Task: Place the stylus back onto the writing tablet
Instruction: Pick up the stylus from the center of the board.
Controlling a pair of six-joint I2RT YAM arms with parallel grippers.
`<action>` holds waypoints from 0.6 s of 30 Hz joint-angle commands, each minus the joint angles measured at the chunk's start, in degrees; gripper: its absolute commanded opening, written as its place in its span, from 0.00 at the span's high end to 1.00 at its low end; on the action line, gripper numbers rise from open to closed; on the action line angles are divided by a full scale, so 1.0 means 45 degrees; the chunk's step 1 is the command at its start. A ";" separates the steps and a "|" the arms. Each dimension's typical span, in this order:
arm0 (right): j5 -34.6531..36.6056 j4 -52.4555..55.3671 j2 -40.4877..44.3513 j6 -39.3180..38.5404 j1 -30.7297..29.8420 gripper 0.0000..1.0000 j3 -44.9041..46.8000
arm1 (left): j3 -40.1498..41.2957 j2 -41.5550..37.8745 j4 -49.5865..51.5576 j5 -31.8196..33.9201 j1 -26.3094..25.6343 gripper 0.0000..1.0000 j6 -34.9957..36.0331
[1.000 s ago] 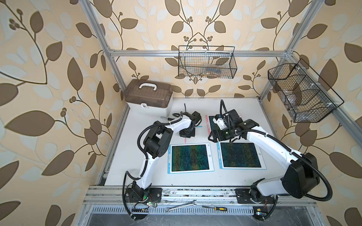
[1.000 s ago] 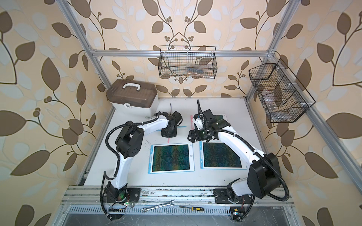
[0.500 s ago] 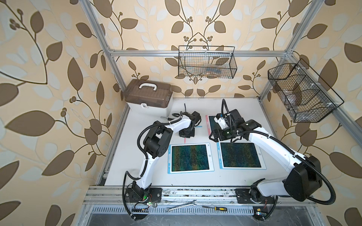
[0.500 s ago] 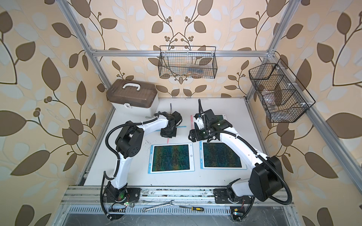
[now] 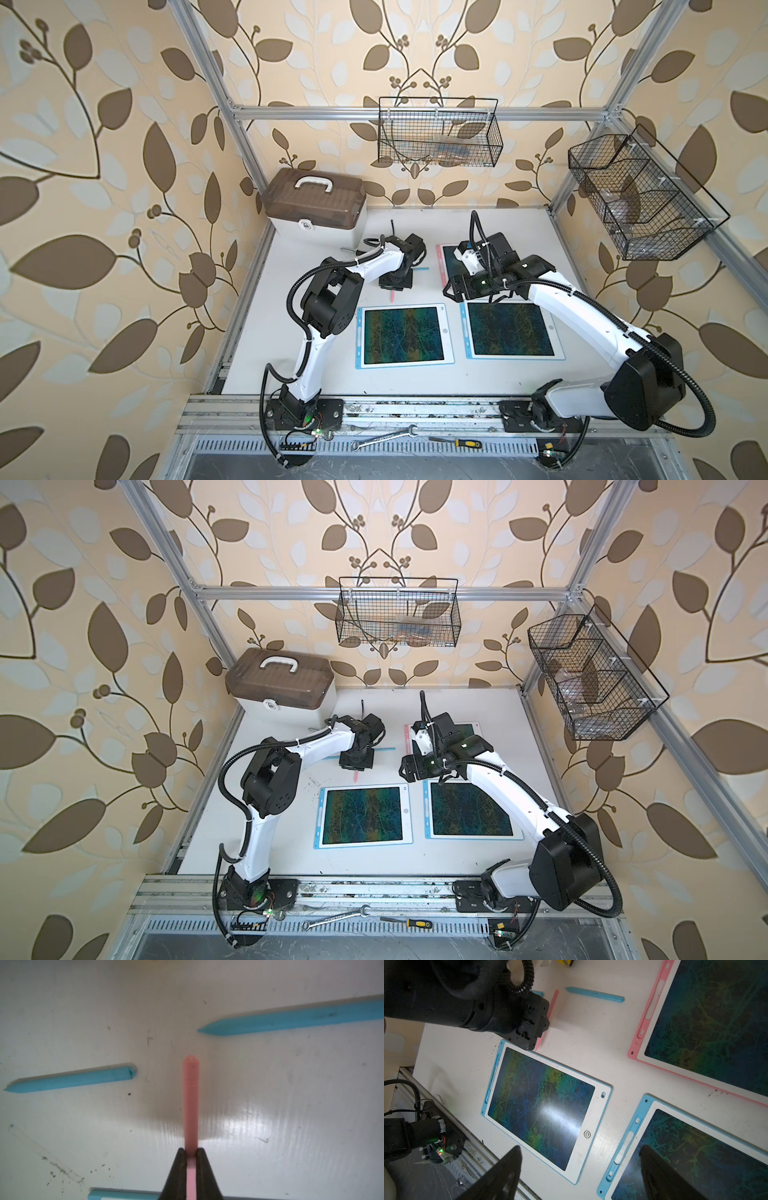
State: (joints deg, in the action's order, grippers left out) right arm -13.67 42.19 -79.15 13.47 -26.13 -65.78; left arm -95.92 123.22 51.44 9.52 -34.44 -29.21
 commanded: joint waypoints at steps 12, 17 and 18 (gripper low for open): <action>0.0074 -0.0003 0.0079 -0.0145 0.0007 0.11 0.0061 | 0.0988 -0.1737 0.0869 0.0464 0.0133 0.88 -0.0189; 0.0188 0.0076 0.0075 -0.0233 0.0072 0.11 -0.0109 | 0.2022 -0.2674 0.0934 0.0409 0.0123 0.88 -0.0375; 0.0174 0.0076 0.0070 -0.0225 0.0066 0.11 -0.0099 | 0.2211 -0.2831 0.0947 0.0368 0.0133 0.88 -0.0439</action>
State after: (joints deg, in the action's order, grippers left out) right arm -13.47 42.00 -79.11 13.41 -26.06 -65.67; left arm -87.44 114.93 53.43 9.56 -34.41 -29.52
